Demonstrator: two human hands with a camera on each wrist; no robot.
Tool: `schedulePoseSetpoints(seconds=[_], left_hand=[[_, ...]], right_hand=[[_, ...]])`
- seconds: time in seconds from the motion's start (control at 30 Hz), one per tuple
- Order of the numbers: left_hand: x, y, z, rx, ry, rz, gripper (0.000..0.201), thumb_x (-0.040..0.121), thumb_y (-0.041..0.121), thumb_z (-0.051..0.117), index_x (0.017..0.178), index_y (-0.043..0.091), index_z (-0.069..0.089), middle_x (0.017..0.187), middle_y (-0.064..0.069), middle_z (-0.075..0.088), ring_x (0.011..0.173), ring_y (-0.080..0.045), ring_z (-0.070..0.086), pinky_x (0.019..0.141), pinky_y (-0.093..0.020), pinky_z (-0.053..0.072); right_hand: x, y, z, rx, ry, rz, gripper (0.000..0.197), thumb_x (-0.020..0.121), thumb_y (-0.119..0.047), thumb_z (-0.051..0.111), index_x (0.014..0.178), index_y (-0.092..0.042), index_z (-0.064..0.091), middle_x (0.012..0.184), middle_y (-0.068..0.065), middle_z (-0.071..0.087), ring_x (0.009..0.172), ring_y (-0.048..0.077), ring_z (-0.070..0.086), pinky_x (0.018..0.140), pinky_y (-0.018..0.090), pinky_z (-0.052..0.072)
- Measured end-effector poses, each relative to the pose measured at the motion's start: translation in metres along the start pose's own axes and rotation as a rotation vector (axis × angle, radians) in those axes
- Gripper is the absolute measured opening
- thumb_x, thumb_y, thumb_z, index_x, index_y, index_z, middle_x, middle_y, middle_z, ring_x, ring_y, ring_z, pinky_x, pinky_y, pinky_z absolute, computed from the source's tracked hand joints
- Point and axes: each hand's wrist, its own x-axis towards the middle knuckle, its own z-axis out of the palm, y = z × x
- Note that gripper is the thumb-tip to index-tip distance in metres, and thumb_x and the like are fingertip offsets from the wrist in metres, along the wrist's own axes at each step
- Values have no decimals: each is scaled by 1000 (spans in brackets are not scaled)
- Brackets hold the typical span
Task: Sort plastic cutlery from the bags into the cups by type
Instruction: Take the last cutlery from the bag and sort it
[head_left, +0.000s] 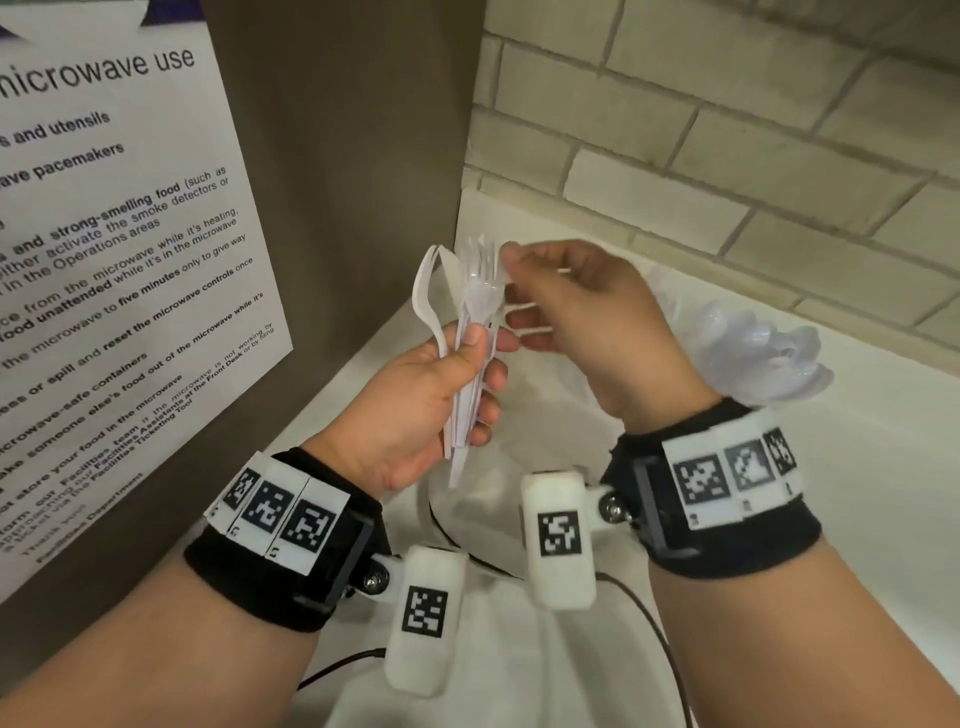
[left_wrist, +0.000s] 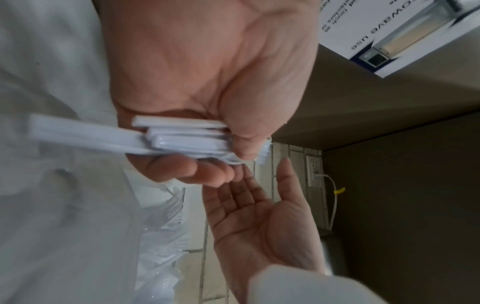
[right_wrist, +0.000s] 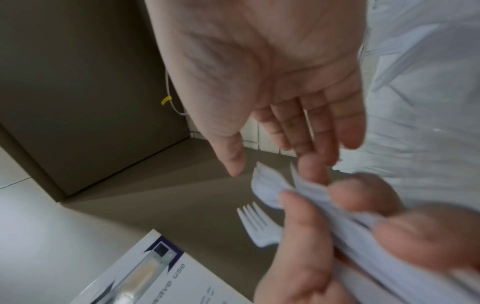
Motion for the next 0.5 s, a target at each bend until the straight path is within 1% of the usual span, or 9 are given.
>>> schedulePoseSetpoints(seconds=[0.03,0.07,0.13,0.17,0.23,0.3,0.4,0.47,0.5], left_hand=[[0,-1,4,-5,-1,-6,25,91,38,50,96,17,64,73,-2,52,55,-13,48,48,-25,38],[0,-2,7,-19,4,-11,22,95,33,48,98,16,61,73,-2,52,55,-13,47,47,-24,38],[0,-4,14,5,42,-2,21,99,24,44,98,13,62,73,-4,56,56,-14,51,48,-25,41],[-1,-4,17,53,61,6,24,101,24,41,99,14,63,73,-4,61,58,-14,56,50,-26,46],[-2,-6,22,149,66,21,30,102,28,37,105,16,64,77,-3,70,65,-16,66,59,-29,57],[-3,-7,27,211,42,26,34,103,31,34,113,15,62,87,-4,74,75,-21,71,72,-34,60],[-3,-9,31,310,47,29,37,104,32,33,123,15,59,106,-5,73,89,-25,73,84,-39,58],[-1,-11,32,361,85,38,35,103,32,34,122,16,60,108,-4,72,91,-23,73,86,-40,57],[-1,-11,33,384,109,43,33,103,31,36,119,17,61,107,-2,73,90,-20,73,85,-39,57]], right_hand=[[-5,4,-2,-91,-36,12,43,81,-51,68,110,-19,62,90,-2,74,83,11,70,82,35,56],[-9,8,-3,-162,-85,14,45,81,-50,69,111,-17,62,90,-2,74,84,9,69,80,31,54],[-17,16,-5,-179,-155,0,31,85,-35,70,104,-11,66,85,1,72,76,6,65,72,24,52],[-20,21,-6,-114,-147,-1,24,86,-28,70,100,-8,68,86,7,72,74,10,65,73,27,55],[-23,28,-8,77,-103,43,16,87,-16,68,98,-4,69,89,12,71,78,19,66,81,37,58],[-25,32,-7,231,-74,110,8,90,-10,63,93,-5,68,86,9,71,79,20,69,81,36,58],[-24,32,-8,384,78,169,16,95,-4,49,86,-10,62,89,12,73,78,25,68,78,38,55],[-22,29,-9,512,189,149,22,98,-4,40,88,-10,58,92,13,71,84,27,68,82,40,55],[-22,29,-11,575,234,127,24,100,-6,36,90,-11,57,89,11,70,83,25,68,82,40,56]])
